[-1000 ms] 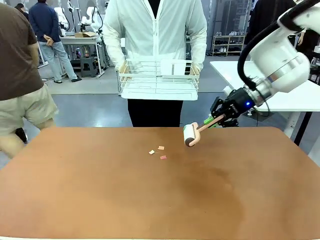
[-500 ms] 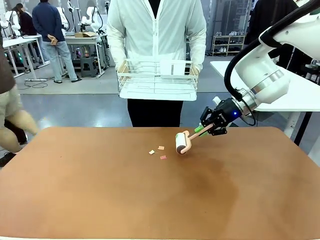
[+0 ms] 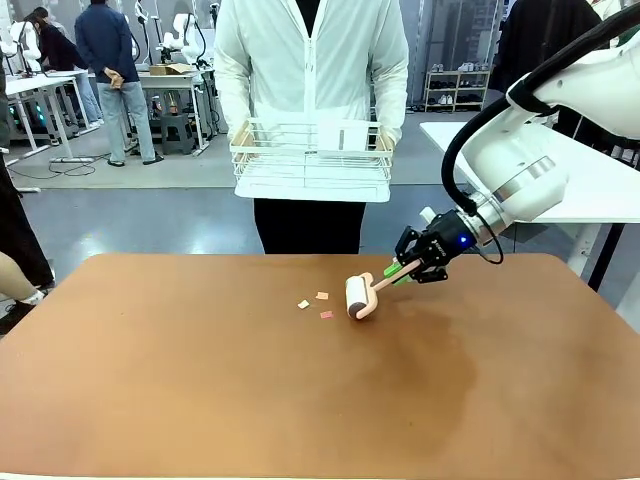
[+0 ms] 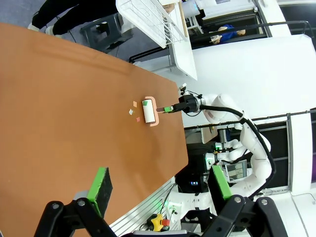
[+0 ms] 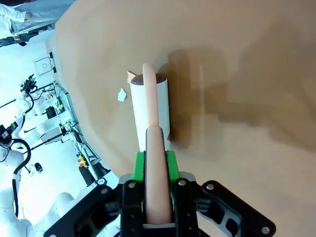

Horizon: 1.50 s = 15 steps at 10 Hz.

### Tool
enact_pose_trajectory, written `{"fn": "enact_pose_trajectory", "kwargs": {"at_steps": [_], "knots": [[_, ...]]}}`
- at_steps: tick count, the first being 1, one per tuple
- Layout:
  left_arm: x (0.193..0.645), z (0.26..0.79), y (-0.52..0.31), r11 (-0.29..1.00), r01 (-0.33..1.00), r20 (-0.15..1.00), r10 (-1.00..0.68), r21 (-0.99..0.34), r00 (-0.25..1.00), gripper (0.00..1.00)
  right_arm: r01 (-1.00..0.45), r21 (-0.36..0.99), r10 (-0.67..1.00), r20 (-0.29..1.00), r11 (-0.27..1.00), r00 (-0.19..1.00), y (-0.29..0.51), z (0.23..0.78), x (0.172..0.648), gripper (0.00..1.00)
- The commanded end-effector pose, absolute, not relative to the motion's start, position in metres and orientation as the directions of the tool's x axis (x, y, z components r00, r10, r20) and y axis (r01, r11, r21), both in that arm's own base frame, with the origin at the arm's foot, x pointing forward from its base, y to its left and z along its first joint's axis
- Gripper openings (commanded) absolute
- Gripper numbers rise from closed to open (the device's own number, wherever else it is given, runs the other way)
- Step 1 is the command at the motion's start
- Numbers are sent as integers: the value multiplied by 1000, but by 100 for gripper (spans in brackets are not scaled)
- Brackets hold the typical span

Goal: Clean the table.
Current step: Clean the table with the Lint Roller when the human lifts the Dish drying rack.

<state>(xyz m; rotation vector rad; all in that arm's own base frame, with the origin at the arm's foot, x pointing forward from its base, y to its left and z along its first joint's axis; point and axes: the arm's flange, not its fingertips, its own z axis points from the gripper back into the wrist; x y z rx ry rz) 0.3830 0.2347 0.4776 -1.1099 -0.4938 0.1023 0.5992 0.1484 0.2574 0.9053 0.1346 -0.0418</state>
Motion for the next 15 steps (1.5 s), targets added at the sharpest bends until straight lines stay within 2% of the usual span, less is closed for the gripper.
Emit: {"fn": "enact_pose_trajectory", "kwargs": {"at_steps": [1,5,6,9,12,15], "knots": [[381,479,236,437,183,342,319,-881,884,100,73,783,30,-115,617,993,166,237,604,21],[381,479,236,437,183,342,319,-881,884,100,58,789,96,-147,612,984,238,213,602,21],[381,479,236,437,183,342,319,-881,884,100,103,797,96,-198,596,975,261,210,597,21],[381,479,236,437,183,342,319,-881,884,100,93,782,95,-191,617,977,311,210,589,21],[381,479,236,437,183,342,319,-881,884,100,64,789,82,-144,611,986,323,237,582,21],[381,479,236,437,183,342,319,-881,884,100,-25,814,94,-36,581,995,298,310,565,21]]}}
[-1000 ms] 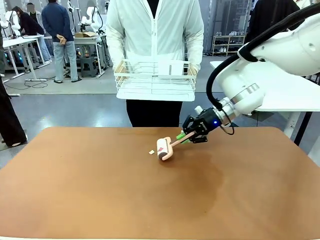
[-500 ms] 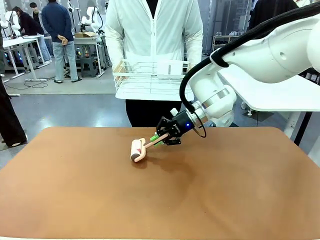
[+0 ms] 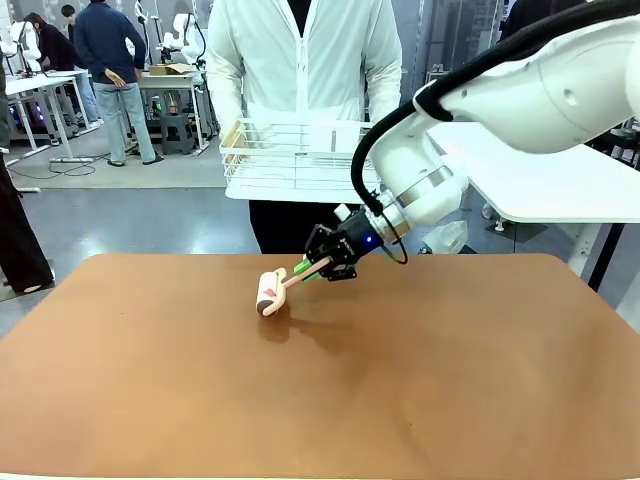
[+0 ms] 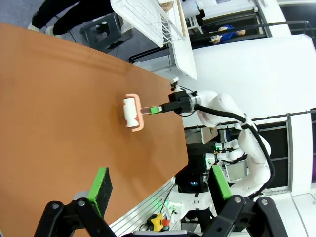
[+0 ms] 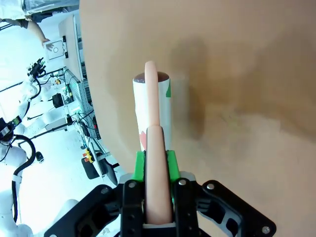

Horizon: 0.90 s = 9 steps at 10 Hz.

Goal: Clean the table.
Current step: Clean the table with the Lint Roller when the human lifts the Dish drying rack.

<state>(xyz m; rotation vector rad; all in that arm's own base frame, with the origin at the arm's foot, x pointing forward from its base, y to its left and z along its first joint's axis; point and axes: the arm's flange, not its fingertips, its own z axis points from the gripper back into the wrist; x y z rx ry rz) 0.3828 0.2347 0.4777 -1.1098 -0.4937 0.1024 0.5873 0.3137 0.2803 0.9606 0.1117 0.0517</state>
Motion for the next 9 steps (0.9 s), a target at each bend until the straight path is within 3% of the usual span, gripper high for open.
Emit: {"fn": "enact_pose_trajectory", "kwargs": {"at_steps": [1,5,9], "knots": [[381,479,236,437,183,342,319,-881,884,100,-40,795,91,-19,605,996,284,334,558,21],[381,479,236,437,183,342,319,-881,884,100,-42,756,67,-3,654,998,240,381,546,21],[381,479,236,437,183,342,319,-881,884,100,-13,397,5,20,918,1000,145,481,501,21]]}}
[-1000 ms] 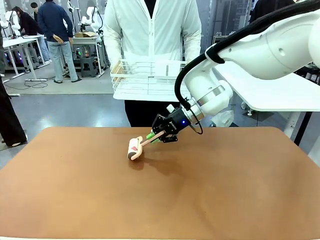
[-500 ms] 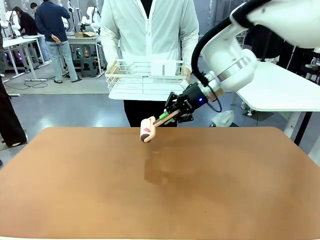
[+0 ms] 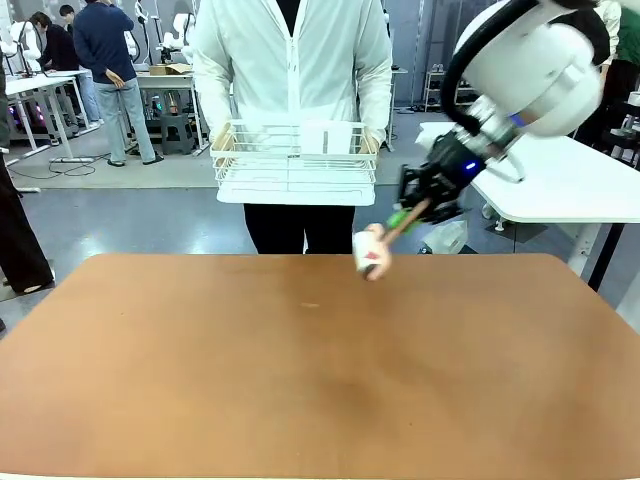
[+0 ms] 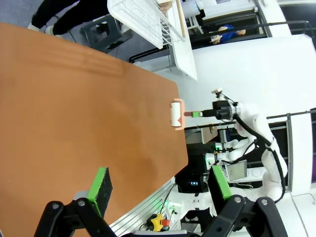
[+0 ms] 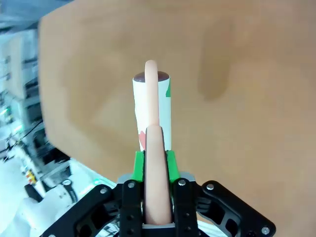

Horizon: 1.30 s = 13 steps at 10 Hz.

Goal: Clean the table.
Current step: Clean the table with the Lint Roller when the human lifts the Dish drying rack, then place the Lint Roller down when the Dish drying rack is positioned in the middle of the table.

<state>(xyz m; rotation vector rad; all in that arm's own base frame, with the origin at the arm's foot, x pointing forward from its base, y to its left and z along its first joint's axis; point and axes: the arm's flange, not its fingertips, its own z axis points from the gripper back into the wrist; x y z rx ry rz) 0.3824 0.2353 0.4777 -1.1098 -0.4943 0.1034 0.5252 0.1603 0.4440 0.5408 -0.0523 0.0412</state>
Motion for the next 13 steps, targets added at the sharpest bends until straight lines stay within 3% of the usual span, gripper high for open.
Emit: {"fn": "enact_pose_trajectory", "kwargs": {"at_steps": [1,4,6,7,13], "knots": [[381,479,236,437,183,342,319,-881,884,100,15,324,-25,27,946,999,118,505,490,21],[381,479,236,437,183,342,319,-881,884,100,36,212,-41,16,977,999,75,520,477,21],[381,479,236,437,183,342,319,-881,884,100,13,227,-11,-7,974,1000,71,508,491,21],[381,479,236,437,183,342,319,-881,884,100,21,225,-29,32,974,999,62,527,472,21],[381,479,236,437,183,342,319,-881,884,100,21,225,-29,32,974,999,62,527,472,21]]}}
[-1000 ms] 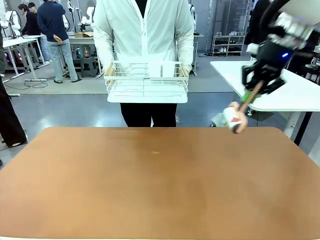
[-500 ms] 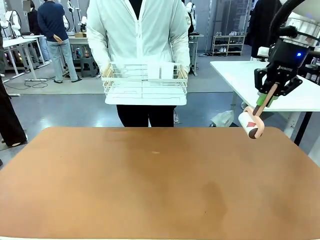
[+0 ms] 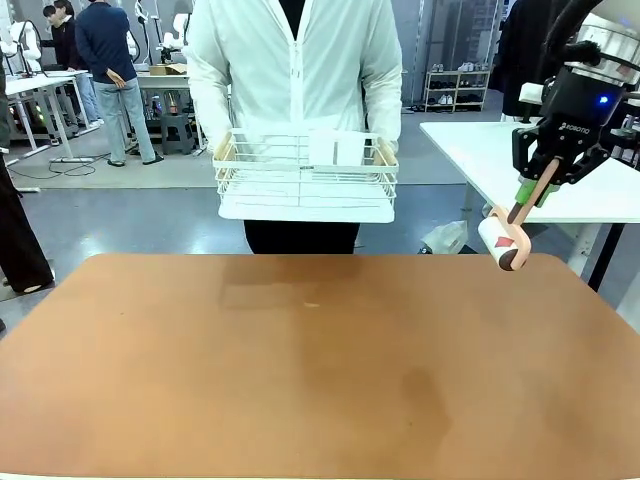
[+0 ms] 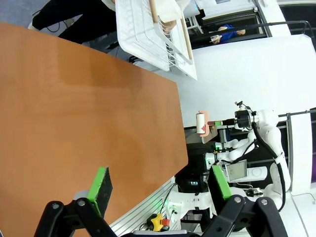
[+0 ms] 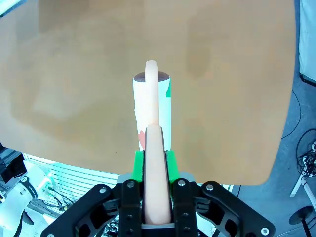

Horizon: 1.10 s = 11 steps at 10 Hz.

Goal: Clean the table.
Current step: Place the Lint Roller down when the Dish drying rack is positioned in the middle of the table.

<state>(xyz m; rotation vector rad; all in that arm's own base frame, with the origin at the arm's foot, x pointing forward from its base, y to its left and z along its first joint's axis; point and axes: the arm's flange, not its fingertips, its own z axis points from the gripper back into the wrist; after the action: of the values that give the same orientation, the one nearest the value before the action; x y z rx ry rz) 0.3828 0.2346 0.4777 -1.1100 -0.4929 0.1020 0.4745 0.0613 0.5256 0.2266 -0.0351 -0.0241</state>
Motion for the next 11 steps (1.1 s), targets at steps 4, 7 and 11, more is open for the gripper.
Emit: {"fn": "enact_pose_trajectory", "kwargs": {"at_steps": [4,7,11], "knots": [[381,479,236,437,183,342,319,-881,884,100,21,225,-29,32,974,999,62,527,472,21],[381,479,236,437,183,342,319,-881,884,100,21,225,-29,32,974,999,62,527,472,21],[381,479,236,437,183,342,319,-881,884,100,21,225,-29,32,974,999,62,527,472,21]]}}
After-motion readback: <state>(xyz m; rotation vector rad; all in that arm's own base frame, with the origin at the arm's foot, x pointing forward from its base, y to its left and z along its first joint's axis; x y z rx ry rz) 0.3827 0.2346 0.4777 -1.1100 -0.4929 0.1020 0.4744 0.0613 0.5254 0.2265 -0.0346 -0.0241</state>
